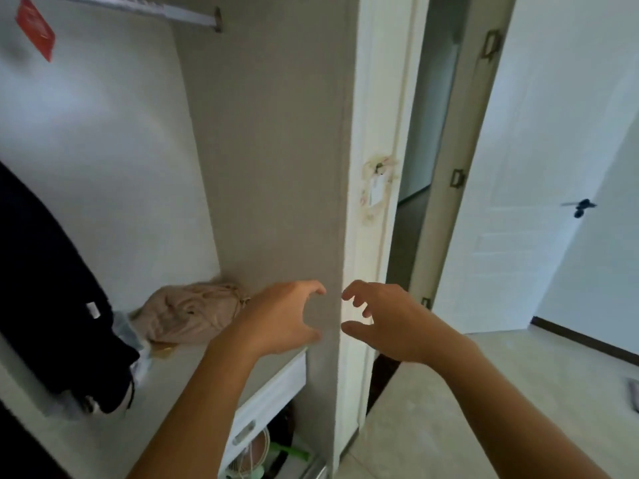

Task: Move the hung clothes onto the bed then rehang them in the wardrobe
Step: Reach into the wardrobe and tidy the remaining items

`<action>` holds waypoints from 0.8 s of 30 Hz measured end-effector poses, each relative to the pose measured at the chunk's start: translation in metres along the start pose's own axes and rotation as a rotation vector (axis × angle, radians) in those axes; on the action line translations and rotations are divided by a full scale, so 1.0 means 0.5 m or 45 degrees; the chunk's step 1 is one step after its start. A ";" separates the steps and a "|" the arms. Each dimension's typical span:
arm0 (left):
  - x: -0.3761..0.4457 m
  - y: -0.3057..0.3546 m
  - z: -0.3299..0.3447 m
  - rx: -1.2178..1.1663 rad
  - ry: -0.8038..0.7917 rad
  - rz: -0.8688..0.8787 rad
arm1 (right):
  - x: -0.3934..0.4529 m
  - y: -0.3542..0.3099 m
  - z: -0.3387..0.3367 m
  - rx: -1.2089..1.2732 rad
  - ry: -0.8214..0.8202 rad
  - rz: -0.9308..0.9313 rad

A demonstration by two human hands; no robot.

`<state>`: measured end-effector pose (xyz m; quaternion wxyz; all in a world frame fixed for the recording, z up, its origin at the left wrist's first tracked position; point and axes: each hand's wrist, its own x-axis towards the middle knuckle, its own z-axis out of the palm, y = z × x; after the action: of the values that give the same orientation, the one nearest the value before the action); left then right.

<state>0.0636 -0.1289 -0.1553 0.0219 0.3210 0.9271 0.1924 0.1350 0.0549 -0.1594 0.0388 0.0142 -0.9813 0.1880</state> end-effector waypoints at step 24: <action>-0.069 1.003 0.508 -0.126 -0.388 0.994 | -0.974 0.534 -0.217 -0.047 0.411 1.111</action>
<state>0.4270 0.2981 -0.2072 0.0996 0.6716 0.7115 0.1808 0.6168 0.3493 -0.1970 0.1086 -0.4300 -0.8802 0.1692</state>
